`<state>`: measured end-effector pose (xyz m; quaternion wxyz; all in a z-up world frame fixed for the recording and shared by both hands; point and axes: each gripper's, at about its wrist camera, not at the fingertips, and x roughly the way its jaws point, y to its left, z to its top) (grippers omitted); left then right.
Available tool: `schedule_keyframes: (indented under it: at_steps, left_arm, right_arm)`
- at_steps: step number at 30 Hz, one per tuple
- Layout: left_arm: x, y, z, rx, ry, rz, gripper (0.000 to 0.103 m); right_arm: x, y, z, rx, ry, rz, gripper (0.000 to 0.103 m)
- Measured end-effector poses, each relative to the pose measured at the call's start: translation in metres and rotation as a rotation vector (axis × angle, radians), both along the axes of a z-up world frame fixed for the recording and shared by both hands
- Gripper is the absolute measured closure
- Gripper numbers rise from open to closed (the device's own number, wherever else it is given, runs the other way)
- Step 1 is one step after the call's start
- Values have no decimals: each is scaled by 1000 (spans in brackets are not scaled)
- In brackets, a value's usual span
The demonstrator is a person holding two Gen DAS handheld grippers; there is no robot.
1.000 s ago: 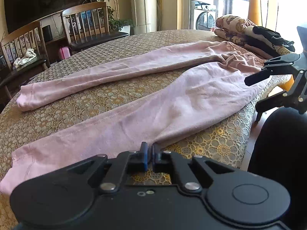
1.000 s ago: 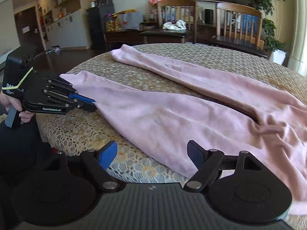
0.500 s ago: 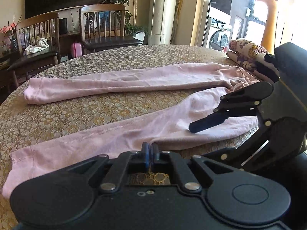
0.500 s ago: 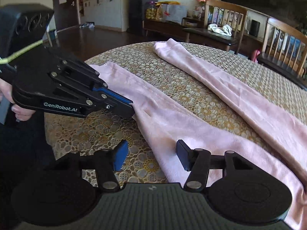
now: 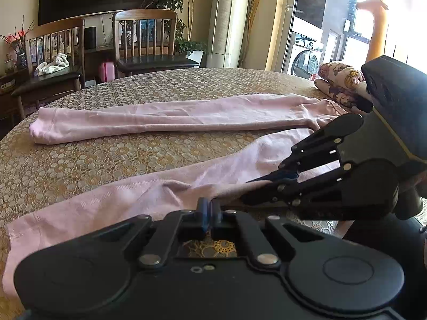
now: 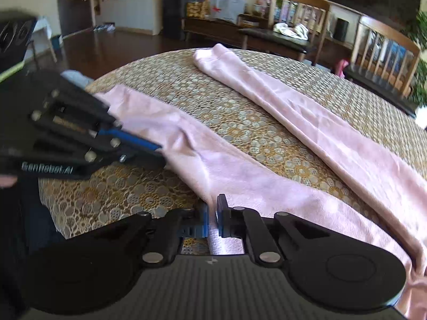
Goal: Fold clothes
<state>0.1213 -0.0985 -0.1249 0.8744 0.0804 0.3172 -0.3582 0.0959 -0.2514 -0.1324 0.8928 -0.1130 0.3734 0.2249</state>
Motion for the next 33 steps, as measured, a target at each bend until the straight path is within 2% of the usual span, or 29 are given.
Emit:
schedule_keyframes:
  at_steps: [2,3,4,9,17,25,31,33]
  left_arm:
    - [-1,0,-1,4,-3,-1,44]
    - [-2,1,-2,1,-2,0,31]
    - [-4,0,-2,0,-3,-1,0]
    - [-11,-3,2,21,-54,-15,0]
    - [-22,-1,-6,101,-139,-42,0]
    - [-12,-8,-14,129,-160,-74,0]
    - [-14,-22,-22,236,-242,-87,0]
    - [-13,-24,-23,239,-252,-85,0]
  right_arm:
    - [1,-3,2,19,11,-9,98]
    - [1,-3,3,21,13,-12,98]
    - [2,-3,3,25,17,-13,98]
    - [7,-6,8,41,34,-25,98]
    - [15,-16,19,89,37,-53,99]
    - [18,-30,28,169,31,-118,98]
    - [18,-40,32,256,54,-128,98]
    - [16,-40,32,272,61,-125,98]
